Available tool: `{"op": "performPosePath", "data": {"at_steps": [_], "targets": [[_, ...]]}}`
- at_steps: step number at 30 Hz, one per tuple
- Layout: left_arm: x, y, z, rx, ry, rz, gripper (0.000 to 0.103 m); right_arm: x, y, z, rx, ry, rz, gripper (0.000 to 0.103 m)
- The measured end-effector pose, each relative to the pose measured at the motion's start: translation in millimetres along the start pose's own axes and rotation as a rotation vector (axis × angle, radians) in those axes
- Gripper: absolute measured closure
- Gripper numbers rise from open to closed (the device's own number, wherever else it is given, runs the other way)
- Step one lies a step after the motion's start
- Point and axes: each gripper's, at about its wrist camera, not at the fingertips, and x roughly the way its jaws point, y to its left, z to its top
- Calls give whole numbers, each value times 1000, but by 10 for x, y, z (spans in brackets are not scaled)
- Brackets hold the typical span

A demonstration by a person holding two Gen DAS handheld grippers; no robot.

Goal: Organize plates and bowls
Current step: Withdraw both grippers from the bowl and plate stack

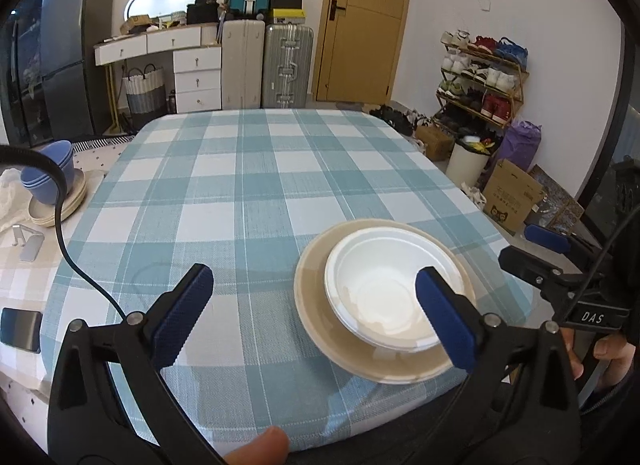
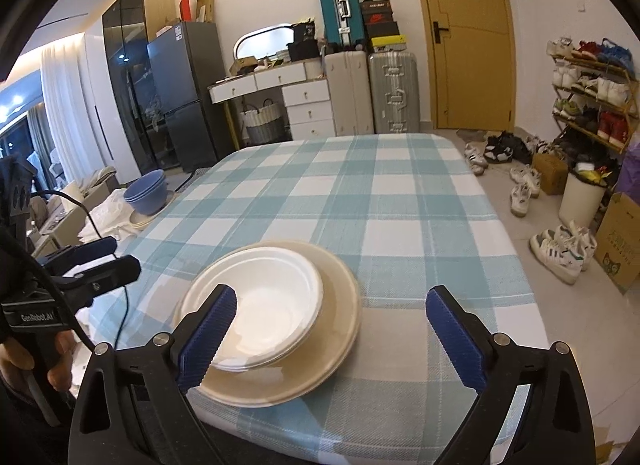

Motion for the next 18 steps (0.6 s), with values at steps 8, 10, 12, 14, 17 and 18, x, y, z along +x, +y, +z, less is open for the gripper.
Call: {"op": "performPosePath", "data": {"at_steps": [8,10,12,14,17,18], "targets": [[106,76,-52,-6,-37,22,2,7,-60,-29,0,-50,-33,5],[125,114,-80,-20,-43,11,2,20,-67,-45,3,-61,-37,5],[137,151,-109,-36,-51,9,2,27,-76,-68,9,-69,-39,5],[146,166,-132,-33,-52,16,2,32,-81,-102,12,-81,-47,5],[124,174,-168,-30,-61,27,2,45,-81,-140,11,-90,-58,5],[118,178,-182,-27,-67,38,2,51,-83,-146,11,-88,-55,5]]}}
